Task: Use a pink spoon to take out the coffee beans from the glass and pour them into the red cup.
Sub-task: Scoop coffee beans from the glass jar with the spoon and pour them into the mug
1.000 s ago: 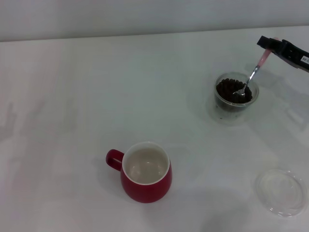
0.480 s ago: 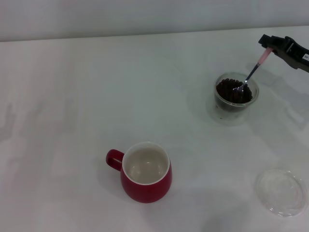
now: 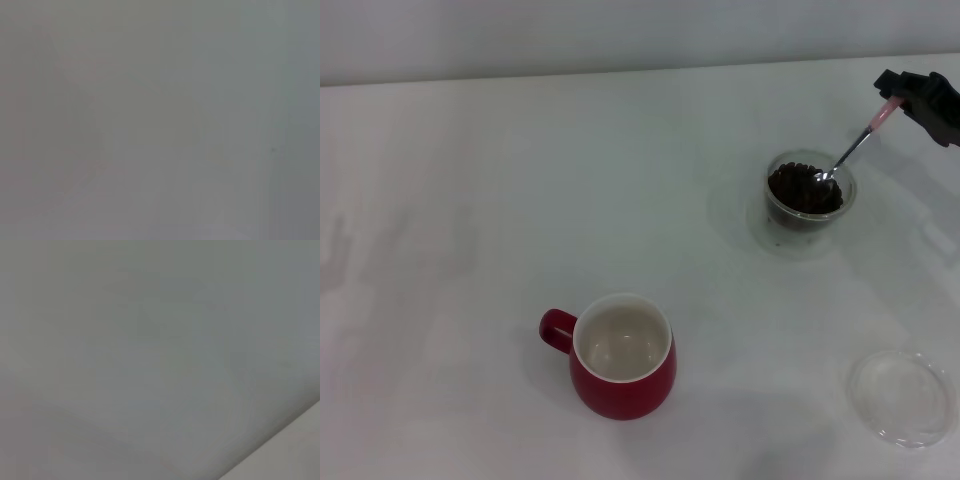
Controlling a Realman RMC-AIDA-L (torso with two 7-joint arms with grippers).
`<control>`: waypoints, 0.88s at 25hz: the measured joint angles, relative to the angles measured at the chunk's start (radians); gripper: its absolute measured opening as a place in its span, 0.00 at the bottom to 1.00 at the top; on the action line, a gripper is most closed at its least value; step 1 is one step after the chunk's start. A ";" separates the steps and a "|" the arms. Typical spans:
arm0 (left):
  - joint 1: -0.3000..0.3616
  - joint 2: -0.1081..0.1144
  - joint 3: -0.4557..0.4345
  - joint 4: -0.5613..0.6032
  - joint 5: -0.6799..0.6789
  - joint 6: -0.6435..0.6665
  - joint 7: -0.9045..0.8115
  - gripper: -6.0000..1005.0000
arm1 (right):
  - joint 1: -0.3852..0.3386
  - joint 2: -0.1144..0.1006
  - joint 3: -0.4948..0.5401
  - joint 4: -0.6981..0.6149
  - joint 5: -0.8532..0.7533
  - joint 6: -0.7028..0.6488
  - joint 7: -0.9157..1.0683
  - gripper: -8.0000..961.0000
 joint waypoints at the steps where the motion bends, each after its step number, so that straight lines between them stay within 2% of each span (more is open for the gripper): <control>1: 0.000 0.000 -0.001 0.000 0.000 0.000 0.000 0.66 | -0.001 0.000 0.000 0.000 0.000 0.002 0.004 0.17; 22: -0.011 0.001 -0.007 -0.002 -0.007 0.000 0.002 0.66 | -0.001 -0.018 0.000 -0.009 0.000 -0.020 0.139 0.17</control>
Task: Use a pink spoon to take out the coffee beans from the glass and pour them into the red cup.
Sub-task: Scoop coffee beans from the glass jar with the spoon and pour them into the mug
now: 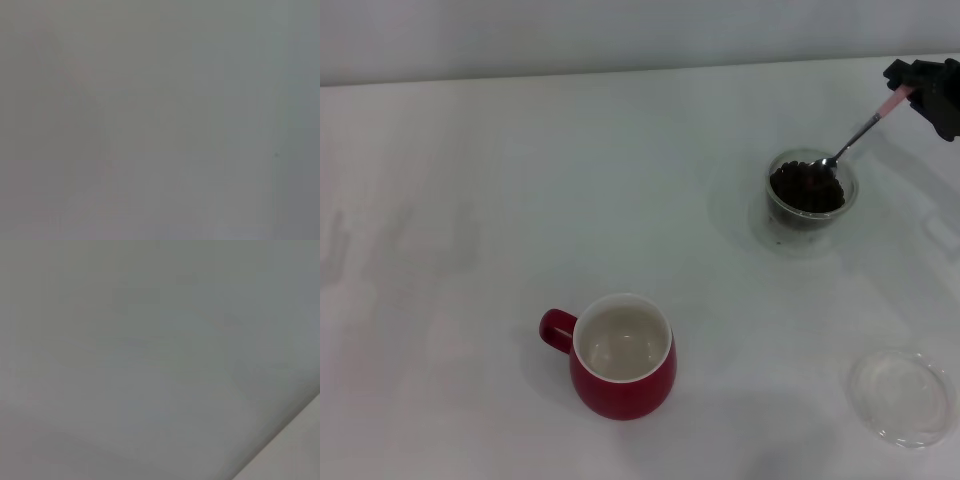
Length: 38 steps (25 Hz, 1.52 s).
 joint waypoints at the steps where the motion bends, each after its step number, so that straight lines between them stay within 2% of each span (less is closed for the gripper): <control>1: 0.000 0.000 0.000 0.000 0.000 0.000 0.000 0.66 | 0.001 0.000 0.000 0.000 0.000 -0.006 0.004 0.17; 8: -0.002 -0.001 0.000 0.000 -0.001 0.000 0.028 0.66 | 0.008 -0.004 -0.012 -0.003 -0.005 -0.067 0.044 0.17; 13: -0.002 -0.003 0.000 0.000 -0.002 -0.001 0.046 0.66 | 0.009 0.004 -0.037 -0.016 -0.008 -0.100 0.061 0.17; 24: -0.010 -0.004 0.000 0.002 -0.001 -0.010 0.070 0.66 | 0.010 0.028 -0.163 -0.043 -0.005 -0.146 0.063 0.17; 38: -0.021 -0.005 0.000 0.008 -0.002 -0.055 0.095 0.66 | 0.049 0.039 -0.330 -0.047 0.009 -0.197 0.086 0.17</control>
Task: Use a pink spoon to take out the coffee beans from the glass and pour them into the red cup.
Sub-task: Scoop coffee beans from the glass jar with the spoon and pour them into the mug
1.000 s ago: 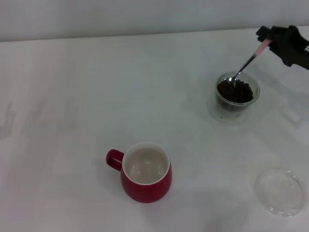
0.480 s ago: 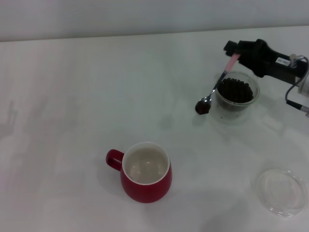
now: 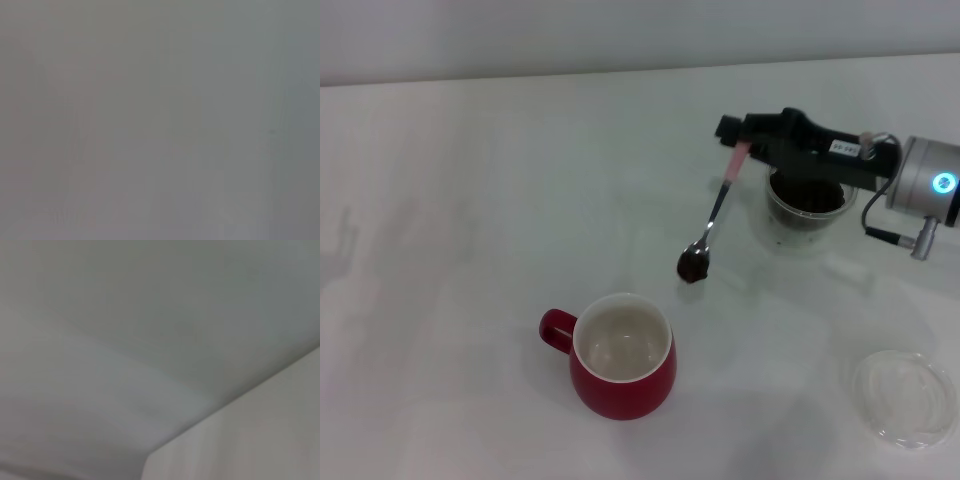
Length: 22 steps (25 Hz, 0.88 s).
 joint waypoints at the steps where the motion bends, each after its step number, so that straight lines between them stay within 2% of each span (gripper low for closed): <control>1: -0.001 0.000 0.000 0.000 0.000 -0.002 0.001 0.66 | 0.001 0.001 -0.017 0.000 0.008 -0.006 0.001 0.17; 9: 0.006 -0.001 0.000 0.001 0.000 -0.010 0.012 0.66 | 0.001 0.004 -0.168 -0.006 0.121 -0.016 0.001 0.17; 22: 0.013 -0.001 0.004 0.003 0.002 -0.003 0.012 0.66 | 0.013 0.009 -0.240 -0.009 0.149 -0.018 -0.029 0.18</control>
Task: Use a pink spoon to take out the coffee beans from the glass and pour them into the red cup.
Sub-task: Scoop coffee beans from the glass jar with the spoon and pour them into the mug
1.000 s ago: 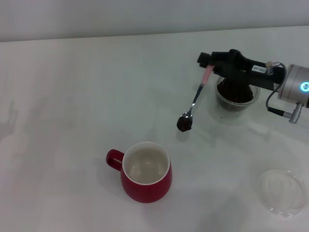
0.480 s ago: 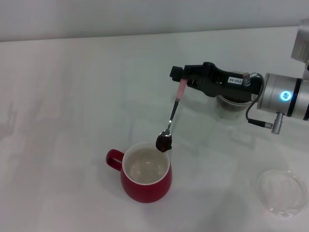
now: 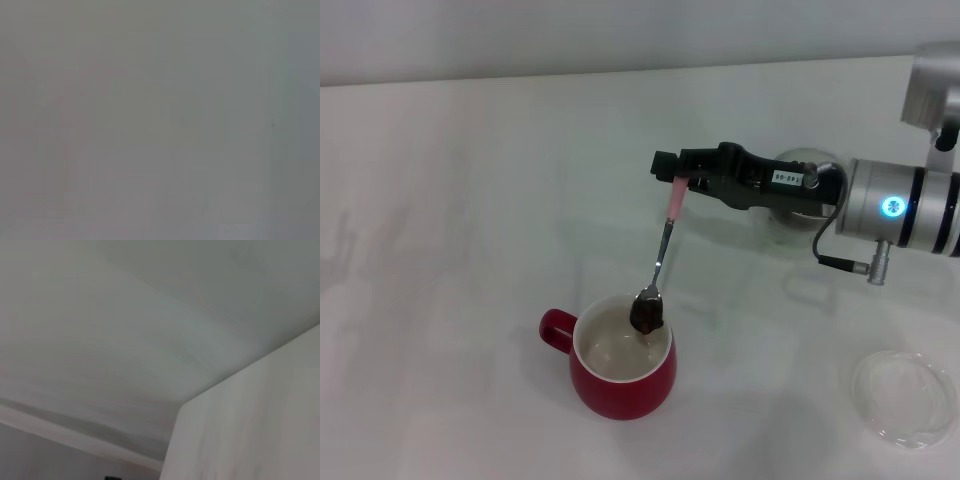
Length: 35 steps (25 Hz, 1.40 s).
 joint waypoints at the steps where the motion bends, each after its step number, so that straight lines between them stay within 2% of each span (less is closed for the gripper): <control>1: 0.000 0.000 0.001 0.000 0.001 0.002 0.000 0.66 | 0.002 0.001 -0.017 0.000 0.012 0.006 -0.006 0.18; 8: 0.003 0.000 0.004 0.001 0.005 0.005 0.000 0.66 | 0.019 0.001 -0.119 0.001 0.112 0.056 -0.066 0.18; 17: 0.002 0.002 0.002 0.000 0.006 0.006 0.000 0.66 | 0.004 0.000 -0.157 0.011 0.239 0.016 -0.247 0.18; 23: -0.001 0.003 0.002 -0.001 0.006 0.006 0.000 0.66 | -0.019 0.001 -0.162 0.016 0.248 0.005 -0.304 0.18; 30: -0.006 0.003 0.002 0.000 0.006 0.009 0.000 0.66 | -0.023 0.001 -0.247 0.009 0.345 -0.013 -0.434 0.18; 35: -0.010 0.003 0.004 0.000 0.005 0.011 0.000 0.66 | -0.021 0.001 -0.259 0.006 0.356 -0.043 -0.538 0.18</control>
